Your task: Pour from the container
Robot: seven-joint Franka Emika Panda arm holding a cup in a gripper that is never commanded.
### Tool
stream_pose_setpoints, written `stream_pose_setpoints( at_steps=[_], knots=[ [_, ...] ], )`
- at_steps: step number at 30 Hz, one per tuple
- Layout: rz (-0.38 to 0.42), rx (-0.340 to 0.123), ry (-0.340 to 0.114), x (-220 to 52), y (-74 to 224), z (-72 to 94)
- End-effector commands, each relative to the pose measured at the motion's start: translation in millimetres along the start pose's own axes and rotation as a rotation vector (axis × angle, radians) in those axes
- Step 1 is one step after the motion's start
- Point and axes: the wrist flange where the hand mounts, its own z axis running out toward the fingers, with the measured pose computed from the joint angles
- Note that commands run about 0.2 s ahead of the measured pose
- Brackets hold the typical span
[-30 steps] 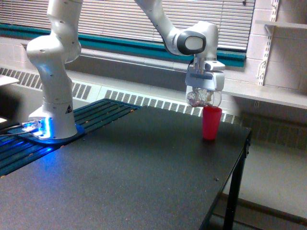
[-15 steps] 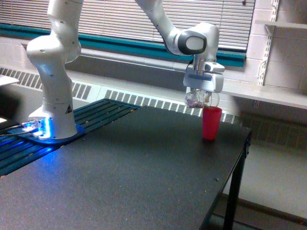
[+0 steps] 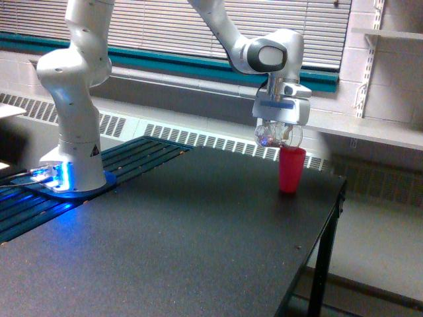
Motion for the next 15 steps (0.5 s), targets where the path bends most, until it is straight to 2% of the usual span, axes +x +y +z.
stream_pose_setpoints(
  at_steps=[1, 15],
  knots=[
    [-0.039, -0.014, -0.004, 0.2, -2.9, -6.3],
    [-0.058, -0.038, -0.015, 2.2, -4.2, -8.0]
  ],
)
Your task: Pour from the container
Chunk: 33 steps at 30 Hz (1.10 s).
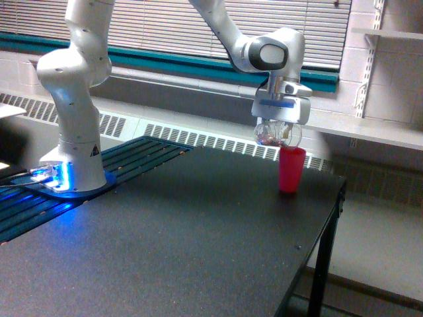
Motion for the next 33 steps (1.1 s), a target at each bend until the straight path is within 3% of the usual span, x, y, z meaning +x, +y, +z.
stream_pose_setpoints(
  at_steps=[1, 33],
  knots=[
    [-0.034, -0.013, 0.000, 1.9, -3.6, -5.1],
    [-0.055, -0.053, -0.028, 5.6, -0.8, -7.6]
  ],
)
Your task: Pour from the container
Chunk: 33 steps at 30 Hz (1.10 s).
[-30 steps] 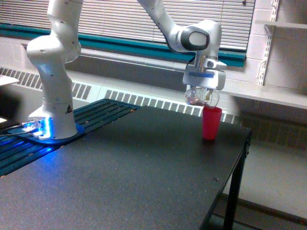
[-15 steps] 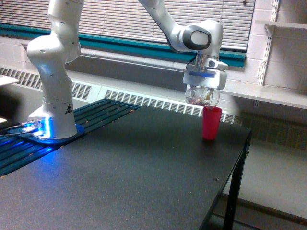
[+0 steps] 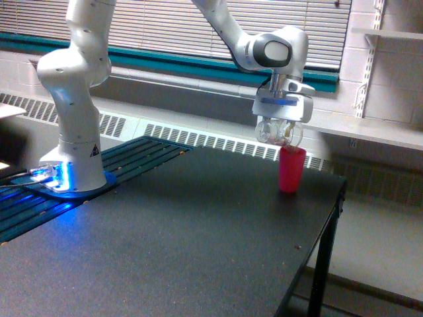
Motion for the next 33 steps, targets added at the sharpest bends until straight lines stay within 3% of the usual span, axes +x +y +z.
stream_pose_setpoints(
  at_steps=[1, 16, 33],
  knots=[
    [-0.018, -0.013, -0.001, 1, 1, -3.8],
    [-0.013, -0.010, 0.000, 1, 8, -10.8],
    [0.033, 0.028, 0.083, -4, 17, -41.0]
  ],
)
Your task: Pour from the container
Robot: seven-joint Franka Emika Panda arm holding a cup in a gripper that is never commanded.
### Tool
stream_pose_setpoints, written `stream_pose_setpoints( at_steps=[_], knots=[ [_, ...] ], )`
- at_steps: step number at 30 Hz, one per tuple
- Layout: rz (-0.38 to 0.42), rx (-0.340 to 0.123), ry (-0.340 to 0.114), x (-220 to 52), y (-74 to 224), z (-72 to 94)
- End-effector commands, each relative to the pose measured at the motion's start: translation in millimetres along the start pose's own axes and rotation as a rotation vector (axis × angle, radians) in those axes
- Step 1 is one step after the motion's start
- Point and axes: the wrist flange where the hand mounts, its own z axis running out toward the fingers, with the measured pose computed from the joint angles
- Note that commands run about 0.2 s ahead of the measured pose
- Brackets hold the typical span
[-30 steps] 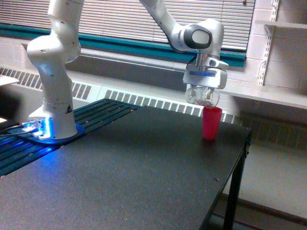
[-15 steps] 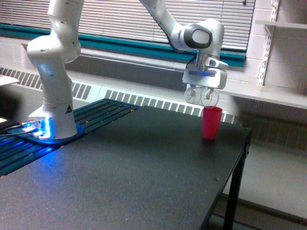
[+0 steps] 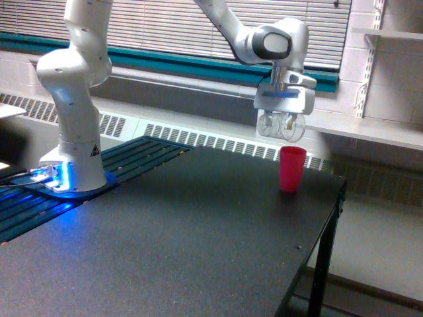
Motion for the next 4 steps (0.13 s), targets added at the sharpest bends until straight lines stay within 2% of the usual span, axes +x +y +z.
stream_pose_setpoints(
  at_steps=[1, 4],
  knots=[
    [0.017, 0.022, 0.052, -3.1, 4.2, -18.5],
    [0.037, 0.032, 0.088, -5.8, 7.3, -25.2]
  ],
)
